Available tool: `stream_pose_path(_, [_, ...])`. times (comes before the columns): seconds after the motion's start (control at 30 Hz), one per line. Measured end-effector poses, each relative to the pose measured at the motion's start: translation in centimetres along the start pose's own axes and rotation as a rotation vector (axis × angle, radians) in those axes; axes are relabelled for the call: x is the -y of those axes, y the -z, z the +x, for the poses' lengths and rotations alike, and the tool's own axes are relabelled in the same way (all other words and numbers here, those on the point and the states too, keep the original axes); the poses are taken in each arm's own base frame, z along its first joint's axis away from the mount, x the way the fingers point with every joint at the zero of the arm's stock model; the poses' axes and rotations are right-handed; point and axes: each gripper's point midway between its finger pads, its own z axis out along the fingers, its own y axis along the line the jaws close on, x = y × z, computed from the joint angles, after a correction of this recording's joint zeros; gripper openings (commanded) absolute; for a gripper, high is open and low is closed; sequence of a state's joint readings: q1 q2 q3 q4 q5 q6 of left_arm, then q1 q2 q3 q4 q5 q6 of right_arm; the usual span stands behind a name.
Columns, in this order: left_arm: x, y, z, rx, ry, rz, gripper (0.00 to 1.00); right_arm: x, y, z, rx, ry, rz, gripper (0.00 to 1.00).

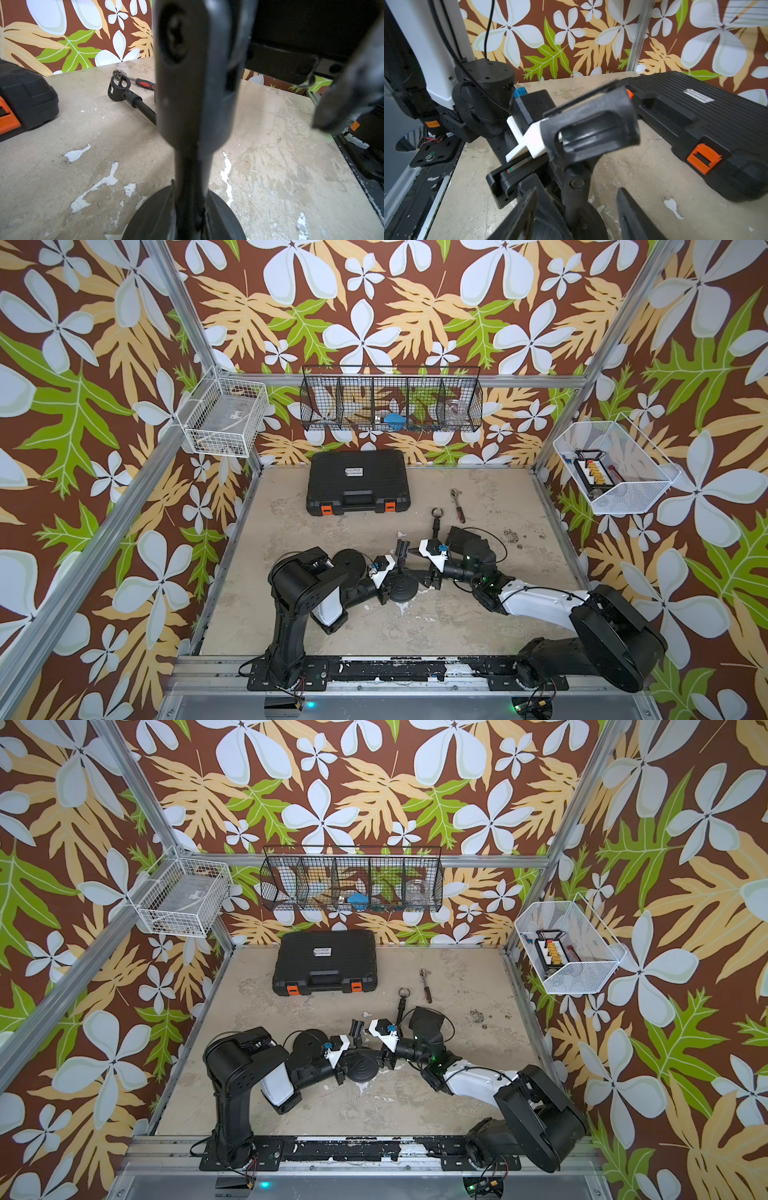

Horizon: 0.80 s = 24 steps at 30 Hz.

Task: Assemble a microphone stand
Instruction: Screw the microphone stand pole into the microphone stand base.

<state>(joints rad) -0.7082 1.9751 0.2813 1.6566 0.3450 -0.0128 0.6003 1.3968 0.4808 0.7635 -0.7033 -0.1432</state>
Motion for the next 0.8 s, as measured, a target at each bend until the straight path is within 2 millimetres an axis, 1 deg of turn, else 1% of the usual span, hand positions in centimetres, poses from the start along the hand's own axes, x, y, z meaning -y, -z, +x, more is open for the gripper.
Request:
stream_pose_path(0.17, [0.0, -0.1, 0.2, -0.004, -0.007, 0.002, 0.05, 0.1, -1.0, 0.2, -0.022, 0.034, -0.077, 0.54])
stream_pose_path(0.27, [0.0, -0.1, 0.2, -0.005, -0.009, 0.003, 0.05, 0.0, -1.4, 0.2, -0.024, 0.047, -0.110, 0.48])
stream_pose_path(0.43, [0.0, -0.1, 0.3, -0.005, -0.013, 0.004, 0.05, -0.3, -1.6, 0.8, -0.021, 0.044, -0.128, 0.26])
stream_pose_path(0.57, [0.1, -0.1, 0.3, -0.005, -0.028, 0.010, 0.06, -0.5, -1.3, 1.3, 0.001, 0.013, -0.093, 0.02])
stream_pose_path(0.6, [0.2, -0.1, 0.2, -0.004, -0.034, 0.012, 0.07, -0.6, -1.1, 1.3, 0.012, 0.013, -0.075, 0.00])
stream_pose_path(0.8, [0.3, -0.1, 0.1, -0.002, -0.035, 0.022, 0.10, -0.6, -1.4, 1.3, 0.037, -0.016, 0.088, 0.00])
